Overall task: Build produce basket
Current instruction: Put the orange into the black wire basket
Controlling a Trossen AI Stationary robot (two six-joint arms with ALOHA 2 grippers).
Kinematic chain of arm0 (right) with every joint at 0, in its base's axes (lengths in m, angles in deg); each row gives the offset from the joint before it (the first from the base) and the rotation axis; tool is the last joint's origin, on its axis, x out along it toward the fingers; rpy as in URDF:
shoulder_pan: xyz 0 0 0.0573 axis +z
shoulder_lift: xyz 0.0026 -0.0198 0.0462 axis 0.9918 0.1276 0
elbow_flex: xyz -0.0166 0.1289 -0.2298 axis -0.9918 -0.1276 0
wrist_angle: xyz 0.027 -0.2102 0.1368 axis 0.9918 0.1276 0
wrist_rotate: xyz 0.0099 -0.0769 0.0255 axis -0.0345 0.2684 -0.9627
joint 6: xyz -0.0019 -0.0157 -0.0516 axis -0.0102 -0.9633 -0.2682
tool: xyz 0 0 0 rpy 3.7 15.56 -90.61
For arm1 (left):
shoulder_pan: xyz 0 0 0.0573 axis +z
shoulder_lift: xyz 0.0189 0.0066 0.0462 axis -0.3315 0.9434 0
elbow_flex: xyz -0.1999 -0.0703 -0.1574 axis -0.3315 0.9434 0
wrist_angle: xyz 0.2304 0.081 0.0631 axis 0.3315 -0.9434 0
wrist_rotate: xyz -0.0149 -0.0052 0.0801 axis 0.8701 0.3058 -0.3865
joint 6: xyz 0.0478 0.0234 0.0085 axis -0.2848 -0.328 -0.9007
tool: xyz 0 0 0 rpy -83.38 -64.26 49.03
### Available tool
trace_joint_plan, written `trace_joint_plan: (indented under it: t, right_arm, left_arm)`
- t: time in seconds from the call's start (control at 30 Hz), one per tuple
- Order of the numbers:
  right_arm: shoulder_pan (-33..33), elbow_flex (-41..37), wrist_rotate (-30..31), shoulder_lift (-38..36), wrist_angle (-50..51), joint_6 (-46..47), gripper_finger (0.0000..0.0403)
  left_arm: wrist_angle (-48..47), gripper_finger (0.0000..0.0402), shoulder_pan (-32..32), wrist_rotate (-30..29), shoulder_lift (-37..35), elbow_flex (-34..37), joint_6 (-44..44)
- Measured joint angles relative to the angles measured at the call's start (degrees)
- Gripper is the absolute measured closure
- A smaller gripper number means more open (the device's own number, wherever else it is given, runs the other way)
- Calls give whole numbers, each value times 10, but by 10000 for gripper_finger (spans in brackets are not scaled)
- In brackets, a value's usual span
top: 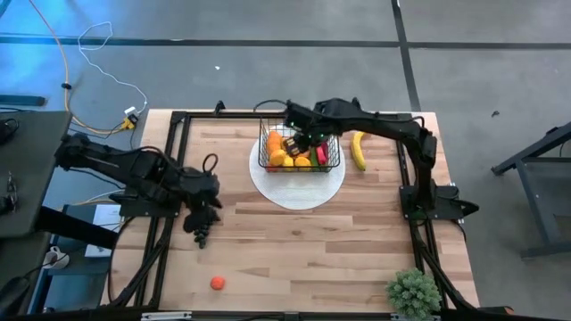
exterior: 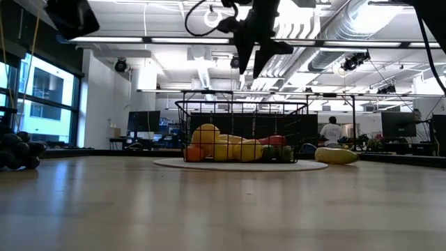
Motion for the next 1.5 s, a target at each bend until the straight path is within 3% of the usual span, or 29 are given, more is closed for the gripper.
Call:
trace_joint_plan:
  t: [0.27, 0.57, 0.93, 1.23, 1.5]
  right_arm:
    - [58, 0, 41, 0, 2, 38, 242]
    - [92, 0, 50, 0, 2, 37, 242]
    - [107, 0, 50, 0, 2, 3, 242]
    - [107, 0, 49, 0, 6, -20, 242]
    - [107, 0, 48, 0, 10, -28, 242]
  left_arm:
    - [0, 194, -79, 24, 0, 0, 15]
    - [0, 136, -148, 4, 36, 0, 82]
    - [28, 132, -253, -87, 152, 0, 94]
    - [120, 133, -326, -92, 253, 0, 121]
    - [190, 133, -346, -90, 339, 0, 144]
